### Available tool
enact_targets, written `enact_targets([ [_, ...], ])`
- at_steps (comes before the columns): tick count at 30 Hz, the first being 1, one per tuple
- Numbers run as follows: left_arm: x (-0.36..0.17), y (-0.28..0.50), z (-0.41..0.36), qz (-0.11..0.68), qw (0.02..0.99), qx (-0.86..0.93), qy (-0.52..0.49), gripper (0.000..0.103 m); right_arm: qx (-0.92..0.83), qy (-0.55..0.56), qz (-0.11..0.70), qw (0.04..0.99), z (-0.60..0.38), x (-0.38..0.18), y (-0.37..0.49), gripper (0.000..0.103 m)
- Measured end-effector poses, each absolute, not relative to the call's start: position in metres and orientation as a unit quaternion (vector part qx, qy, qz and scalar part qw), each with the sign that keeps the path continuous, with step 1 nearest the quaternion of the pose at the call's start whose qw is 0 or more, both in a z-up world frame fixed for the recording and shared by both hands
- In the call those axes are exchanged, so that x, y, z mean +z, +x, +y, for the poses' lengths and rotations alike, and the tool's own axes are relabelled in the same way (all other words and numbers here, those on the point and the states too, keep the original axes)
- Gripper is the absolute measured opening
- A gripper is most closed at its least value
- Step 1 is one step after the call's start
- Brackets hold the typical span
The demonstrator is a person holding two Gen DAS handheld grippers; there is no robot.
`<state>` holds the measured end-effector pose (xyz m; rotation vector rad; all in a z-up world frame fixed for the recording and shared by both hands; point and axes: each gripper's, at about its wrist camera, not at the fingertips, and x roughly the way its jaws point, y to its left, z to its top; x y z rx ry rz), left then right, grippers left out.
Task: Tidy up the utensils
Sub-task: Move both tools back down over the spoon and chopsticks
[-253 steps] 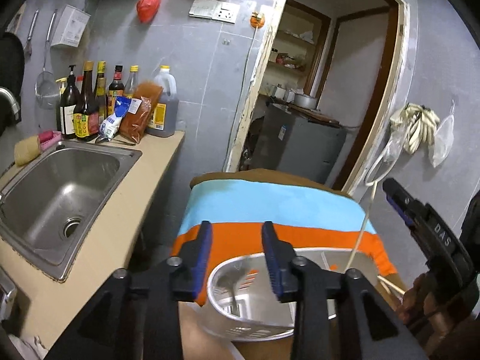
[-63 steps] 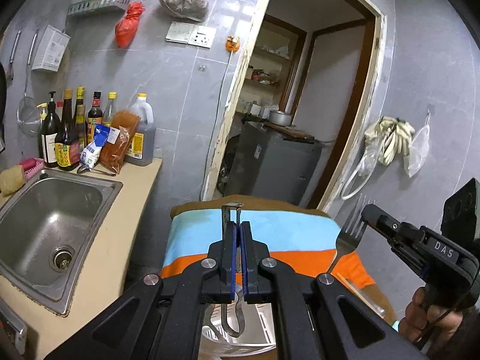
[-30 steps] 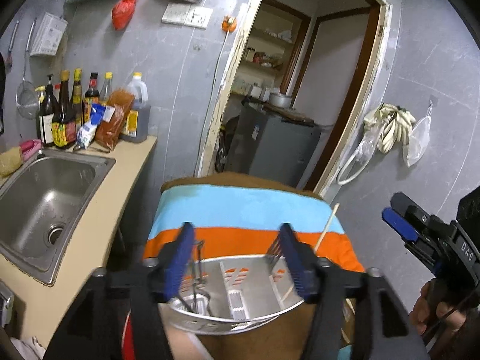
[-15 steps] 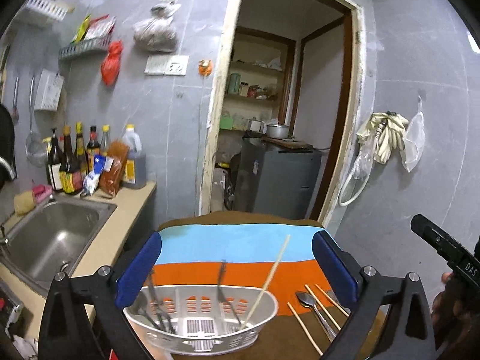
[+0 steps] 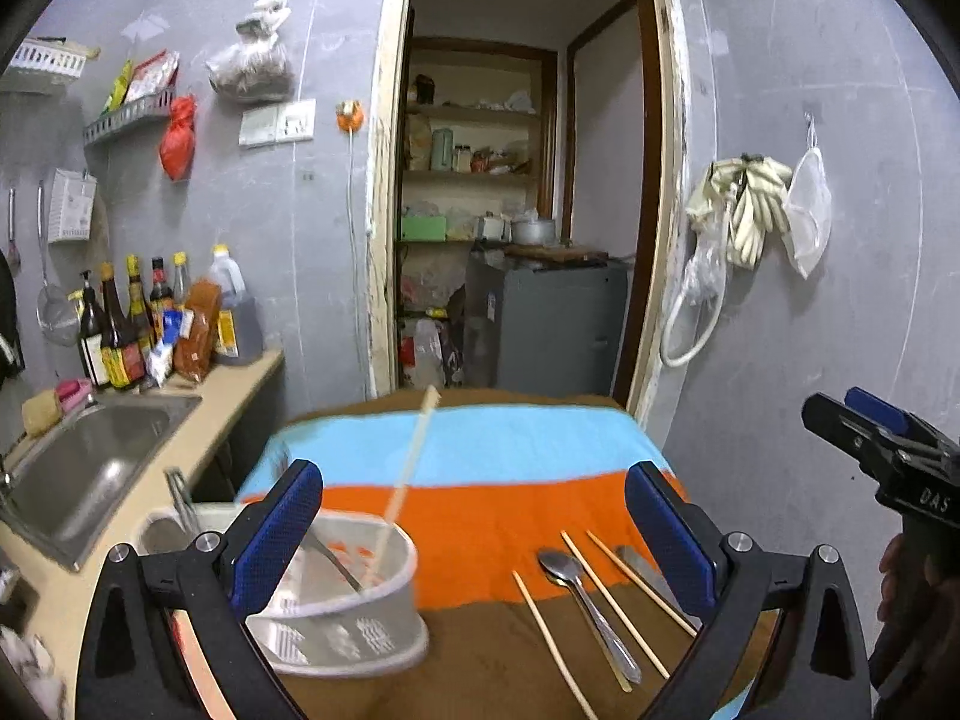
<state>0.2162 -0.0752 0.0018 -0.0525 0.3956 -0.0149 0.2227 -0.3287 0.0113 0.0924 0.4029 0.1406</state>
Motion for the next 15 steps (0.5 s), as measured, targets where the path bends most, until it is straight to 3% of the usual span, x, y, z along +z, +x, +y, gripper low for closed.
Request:
enact_targets([
  [15, -0.084, 0.261, -0.106, 0.313, 0.948, 0.025, -0.054, 0.101, 0.126, 0.078, 0.352, 0.924, -0.348, -0.115, 0.295, 0.099],
])
